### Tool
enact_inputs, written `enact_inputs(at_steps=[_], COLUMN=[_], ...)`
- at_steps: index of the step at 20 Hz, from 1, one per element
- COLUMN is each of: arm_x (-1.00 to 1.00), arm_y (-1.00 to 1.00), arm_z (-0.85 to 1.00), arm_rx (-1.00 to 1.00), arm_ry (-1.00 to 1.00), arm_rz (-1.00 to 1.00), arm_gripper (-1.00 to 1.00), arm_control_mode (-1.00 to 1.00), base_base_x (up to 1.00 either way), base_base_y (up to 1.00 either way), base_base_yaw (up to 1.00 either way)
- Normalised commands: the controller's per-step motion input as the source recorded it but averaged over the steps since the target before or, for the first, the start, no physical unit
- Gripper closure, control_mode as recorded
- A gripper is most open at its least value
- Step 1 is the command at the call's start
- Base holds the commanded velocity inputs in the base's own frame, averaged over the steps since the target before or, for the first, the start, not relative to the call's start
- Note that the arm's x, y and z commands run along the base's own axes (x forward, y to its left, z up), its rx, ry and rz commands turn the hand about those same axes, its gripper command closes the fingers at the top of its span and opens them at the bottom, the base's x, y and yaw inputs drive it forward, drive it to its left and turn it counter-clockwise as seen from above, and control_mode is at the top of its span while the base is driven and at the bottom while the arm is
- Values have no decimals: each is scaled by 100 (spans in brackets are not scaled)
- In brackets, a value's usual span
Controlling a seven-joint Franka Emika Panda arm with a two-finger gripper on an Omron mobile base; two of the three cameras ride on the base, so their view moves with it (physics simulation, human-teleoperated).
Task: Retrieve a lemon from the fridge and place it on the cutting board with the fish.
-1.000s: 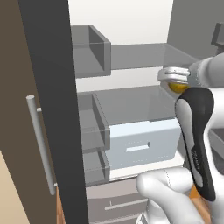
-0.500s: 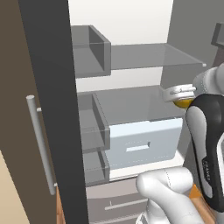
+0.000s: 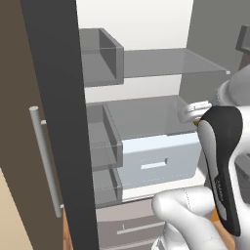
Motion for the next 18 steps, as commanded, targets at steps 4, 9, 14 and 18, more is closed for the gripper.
enact_inputs(at_steps=[4, 9, 14, 18], arm_x=[0, -23, -10, 0], arm_y=[0, 0, 0, 0], arm_z=[0, 0, 0, 0], arm_rx=[0, 0, 0, 0], arm_ry=[0, 0, 0, 0], arm_rz=[0, 0, 0, 0], arm_gripper=[100, 100, 100, 100], arm_control_mode=[-100, -100, 100, 100], base_base_x=[0, 0, -62, -81], base_base_y=[0, 0, 0, -5], base_base_yaw=[0, 0, 0, 0])
